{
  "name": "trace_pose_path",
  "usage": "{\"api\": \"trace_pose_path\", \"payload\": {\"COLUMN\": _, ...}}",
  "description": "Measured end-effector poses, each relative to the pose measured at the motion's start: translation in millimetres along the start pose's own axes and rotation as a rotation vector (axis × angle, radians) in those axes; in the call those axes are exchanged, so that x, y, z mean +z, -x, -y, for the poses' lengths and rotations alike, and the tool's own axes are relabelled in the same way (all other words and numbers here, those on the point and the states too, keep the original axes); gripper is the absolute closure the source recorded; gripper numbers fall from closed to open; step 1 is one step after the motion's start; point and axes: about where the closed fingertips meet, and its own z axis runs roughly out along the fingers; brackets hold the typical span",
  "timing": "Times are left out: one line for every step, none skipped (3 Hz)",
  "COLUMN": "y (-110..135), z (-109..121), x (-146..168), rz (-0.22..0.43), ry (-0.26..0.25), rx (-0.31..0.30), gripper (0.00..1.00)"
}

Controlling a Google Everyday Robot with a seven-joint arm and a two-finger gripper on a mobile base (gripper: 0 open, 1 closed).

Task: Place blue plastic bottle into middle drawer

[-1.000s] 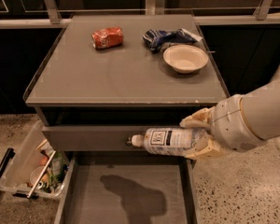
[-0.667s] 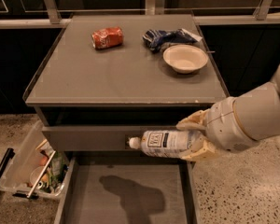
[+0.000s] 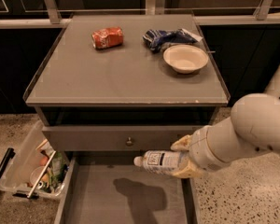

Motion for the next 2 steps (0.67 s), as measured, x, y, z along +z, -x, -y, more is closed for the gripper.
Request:
{"api": "trace_pose_path", "payload": {"y": -34, "z": -4, "x": 44, "rz": -0.014, "ry": -0.018, "rx": 0.046, "gripper": 1.00}}
{"api": "trace_pose_path", "payload": {"y": -69, "z": -8, "x": 95, "rz": -0.001, "ry": -0.025, "rx": 0.100, "gripper": 1.00}}
